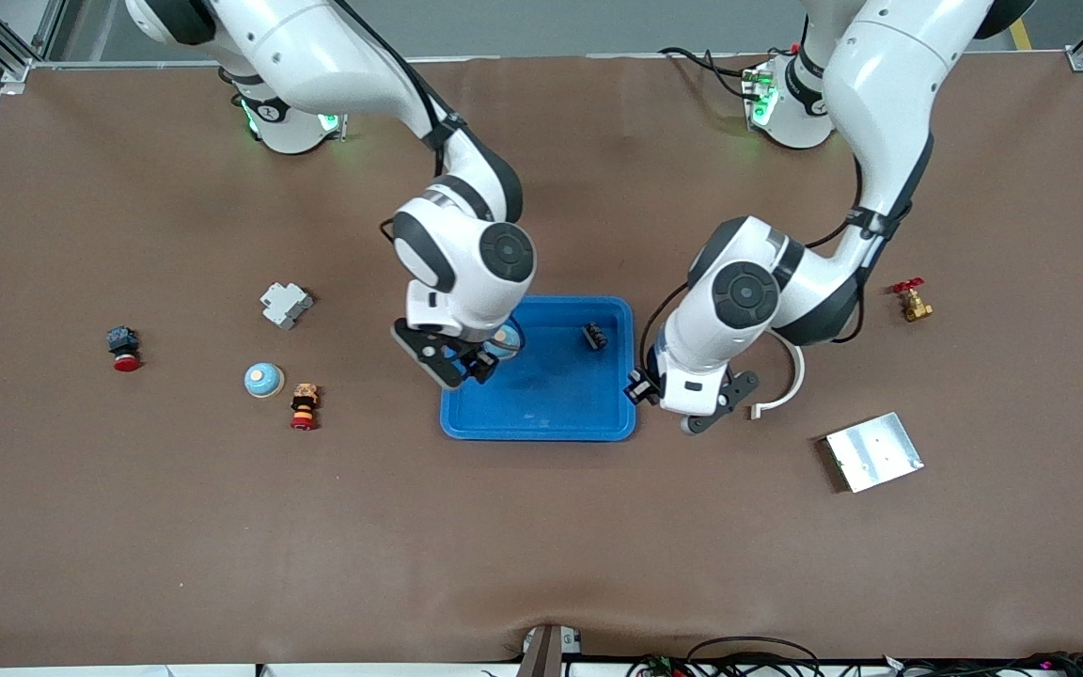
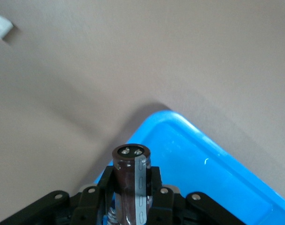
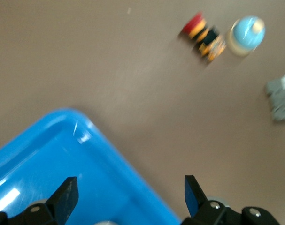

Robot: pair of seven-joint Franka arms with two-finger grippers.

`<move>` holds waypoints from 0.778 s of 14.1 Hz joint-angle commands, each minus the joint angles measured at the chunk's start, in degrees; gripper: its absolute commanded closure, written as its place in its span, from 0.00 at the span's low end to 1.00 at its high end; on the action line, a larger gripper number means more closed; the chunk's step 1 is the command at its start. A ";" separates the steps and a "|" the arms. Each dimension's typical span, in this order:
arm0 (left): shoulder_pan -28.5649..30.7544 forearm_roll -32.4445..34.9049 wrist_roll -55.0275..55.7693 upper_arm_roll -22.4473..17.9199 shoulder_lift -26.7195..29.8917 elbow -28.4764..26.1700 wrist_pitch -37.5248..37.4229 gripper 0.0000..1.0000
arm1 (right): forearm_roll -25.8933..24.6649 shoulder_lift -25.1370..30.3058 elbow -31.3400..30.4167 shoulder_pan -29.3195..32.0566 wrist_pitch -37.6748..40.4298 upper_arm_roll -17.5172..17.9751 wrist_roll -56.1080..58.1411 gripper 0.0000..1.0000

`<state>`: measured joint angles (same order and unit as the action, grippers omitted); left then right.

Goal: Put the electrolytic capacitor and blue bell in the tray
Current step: 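Release the bell in the tray while the left gripper lifts the capacitor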

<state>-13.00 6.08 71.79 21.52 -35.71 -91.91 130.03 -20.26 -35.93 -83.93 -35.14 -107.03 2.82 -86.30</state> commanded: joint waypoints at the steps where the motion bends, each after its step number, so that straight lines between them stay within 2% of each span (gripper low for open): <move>1: -3.16 -0.72 2.55 -0.60 -4.97 6.37 -0.91 0.91 | -0.48 6.99 -7.37 3.66 -0.54 0.96 5.95 0.00; 2: -4.65 -0.46 3.69 -0.95 -6.55 7.87 -0.91 0.91 | -0.48 8.23 -7.91 4.37 -0.46 0.87 6.05 0.00; 7: -7.74 -0.45 3.97 -1.48 -10.51 8.15 -0.04 0.91 | -0.92 11.49 -9.05 7.62 0.94 0.96 12.19 0.00; 9: -9.75 -0.45 3.97 -3.31 -11.57 8.15 0.05 0.91 | -0.22 12.19 -8.97 10.60 3.13 1.13 23.92 0.00; 11: -11.78 -0.45 4.49 -5.34 -12.36 8.15 0.05 0.90 | 0.22 13.77 -9.84 12.10 3.67 1.22 27.67 0.00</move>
<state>-22.40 6.08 75.39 18.49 -47.02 -85.49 130.31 -20.23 -25.25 -91.03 -25.43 -103.73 2.79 -62.56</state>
